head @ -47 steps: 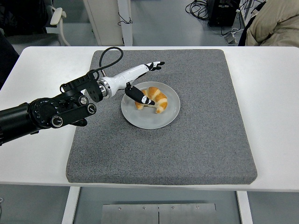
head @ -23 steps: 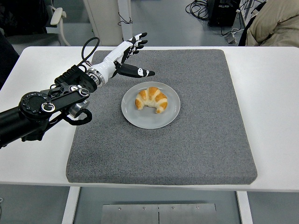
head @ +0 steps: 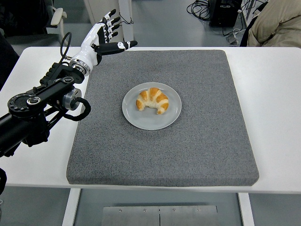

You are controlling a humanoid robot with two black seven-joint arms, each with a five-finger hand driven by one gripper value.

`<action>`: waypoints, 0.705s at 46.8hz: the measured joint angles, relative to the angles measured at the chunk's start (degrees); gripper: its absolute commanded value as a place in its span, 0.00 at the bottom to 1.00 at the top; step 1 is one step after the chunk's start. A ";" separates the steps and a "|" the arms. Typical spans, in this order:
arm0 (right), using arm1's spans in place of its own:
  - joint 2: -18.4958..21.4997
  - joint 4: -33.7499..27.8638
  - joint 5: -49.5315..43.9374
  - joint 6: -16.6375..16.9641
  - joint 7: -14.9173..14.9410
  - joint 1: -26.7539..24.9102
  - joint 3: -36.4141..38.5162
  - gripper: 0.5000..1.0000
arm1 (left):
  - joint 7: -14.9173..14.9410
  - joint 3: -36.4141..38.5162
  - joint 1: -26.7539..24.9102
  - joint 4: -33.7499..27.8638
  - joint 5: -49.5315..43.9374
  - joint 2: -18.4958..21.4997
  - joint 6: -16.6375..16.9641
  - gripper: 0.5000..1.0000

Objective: Place the bread on the plate

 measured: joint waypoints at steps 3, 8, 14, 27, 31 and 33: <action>0.00 0.01 0.00 0.00 0.01 0.02 0.00 1.00 | -1.18 -0.29 0.01 2.16 -2.14 -1.18 -0.20 0.94; 0.00 0.00 0.00 0.00 0.00 0.02 0.00 1.00 | -3.07 -0.39 0.00 4.68 -3.77 -3.07 -0.42 0.94; 0.00 -0.01 0.00 0.00 0.00 0.01 -0.01 1.00 | -4.19 -0.45 -0.04 8.04 -6.28 -5.54 -0.44 0.94; 0.00 0.01 0.00 0.00 0.00 0.01 0.01 1.00 | -5.14 -0.96 -0.55 13.60 -12.26 -8.53 -3.57 0.94; 0.00 0.00 0.00 0.00 0.00 0.00 0.01 1.00 | -5.35 -2.22 -0.56 14.99 -14.13 -9.04 -5.58 0.94; 0.00 0.00 0.00 0.00 0.00 0.02 0.01 1.00 | -5.37 -3.07 -0.55 15.80 -14.95 -9.33 -6.43 0.94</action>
